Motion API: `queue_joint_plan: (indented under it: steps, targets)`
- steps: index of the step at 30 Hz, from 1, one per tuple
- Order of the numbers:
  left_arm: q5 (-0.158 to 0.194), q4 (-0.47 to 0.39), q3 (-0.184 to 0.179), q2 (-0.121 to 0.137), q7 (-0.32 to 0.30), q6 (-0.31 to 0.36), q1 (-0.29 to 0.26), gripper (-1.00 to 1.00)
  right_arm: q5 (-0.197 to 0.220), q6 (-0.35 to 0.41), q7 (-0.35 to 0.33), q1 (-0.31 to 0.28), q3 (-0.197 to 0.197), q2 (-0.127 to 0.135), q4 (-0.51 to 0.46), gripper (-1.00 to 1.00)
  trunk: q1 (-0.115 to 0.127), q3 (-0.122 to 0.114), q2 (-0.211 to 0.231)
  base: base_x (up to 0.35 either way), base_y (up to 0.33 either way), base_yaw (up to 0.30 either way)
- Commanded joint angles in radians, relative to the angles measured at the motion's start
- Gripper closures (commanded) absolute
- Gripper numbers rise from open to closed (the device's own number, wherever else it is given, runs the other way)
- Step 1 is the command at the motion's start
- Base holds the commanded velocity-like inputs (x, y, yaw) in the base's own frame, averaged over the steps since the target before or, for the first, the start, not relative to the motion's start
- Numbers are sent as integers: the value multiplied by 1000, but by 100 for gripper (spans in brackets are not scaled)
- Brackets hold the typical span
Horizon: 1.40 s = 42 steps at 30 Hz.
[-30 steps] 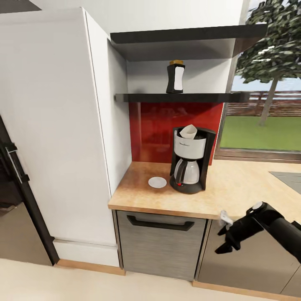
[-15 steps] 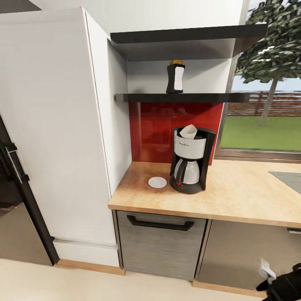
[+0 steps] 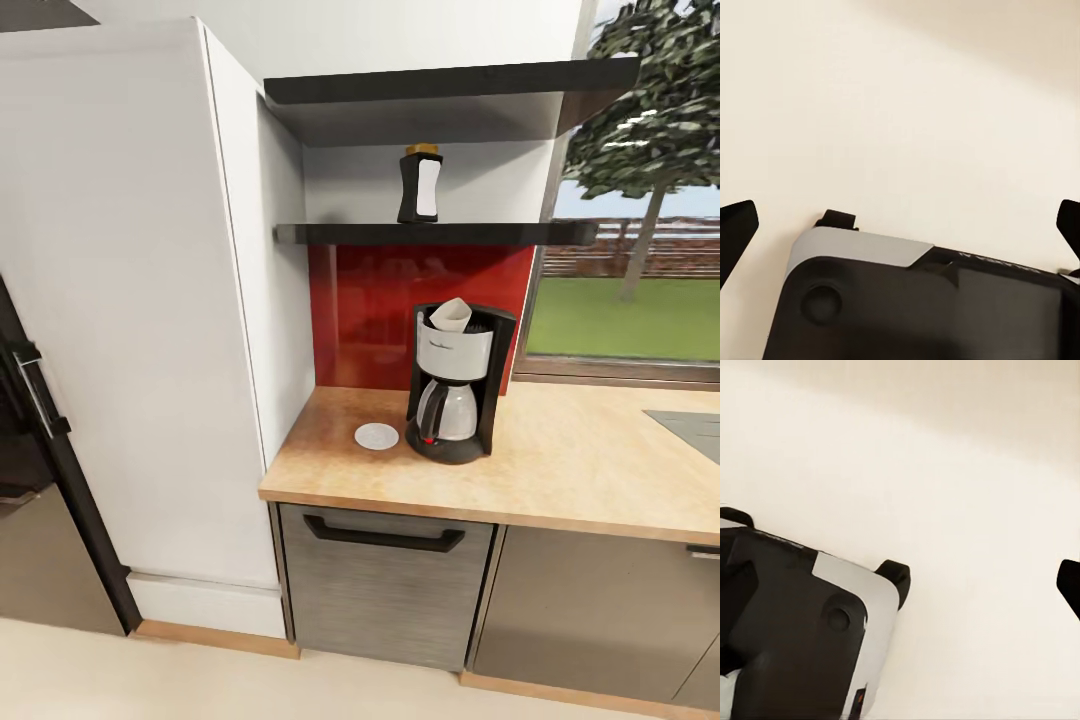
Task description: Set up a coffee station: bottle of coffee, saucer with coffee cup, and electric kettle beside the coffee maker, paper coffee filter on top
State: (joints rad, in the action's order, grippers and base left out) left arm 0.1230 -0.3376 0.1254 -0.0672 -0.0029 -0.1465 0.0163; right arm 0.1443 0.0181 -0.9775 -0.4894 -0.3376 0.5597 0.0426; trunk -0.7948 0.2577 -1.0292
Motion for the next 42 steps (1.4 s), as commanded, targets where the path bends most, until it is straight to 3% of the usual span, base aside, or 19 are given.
queue_joint_plan:
  steps: [1,9,11,16,32,40,41,42]
  targets:
    - [10,-3,0,0,0,-1,1,-100,13,0,1,7,-6,-3,5,-100,0,1,-1,0,0,0]
    - [12,-20,1,0,0,-1,1,-100,56,-89,134,48,-6,-18,12,-100,0,1,-1,0,0,0]
    - [11,-31,6,-12,-2,-12,12,-100,44,-81,126,60,-14,-29,16,-100,0,1,-1,0,0,0]
    - [11,-42,6,-13,-1,-15,16,-100,42,-81,126,81,-14,-57,16,-100,0,1,-1,0,0,0]
    - [11,-42,7,-13,-1,-15,14,-100,42,-81,126,80,-14,-57,16,-100,0,1,-1,0,0,0]
    - [9,-88,-8,33,-43,30,-3,-100,69,-98,171,126,-14,-102,10,-100,0,1,-1,0,0,0]
    - [9,-738,-29,42,-89,488,-3,-100,69,-98,231,187,-14,-128,10,-100,0,1,-1,0,0,0]
    - [9,-778,-39,42,-101,524,-3,-100,69,-99,232,188,-14,-129,9,-100,0,1,-1,0,0,0]
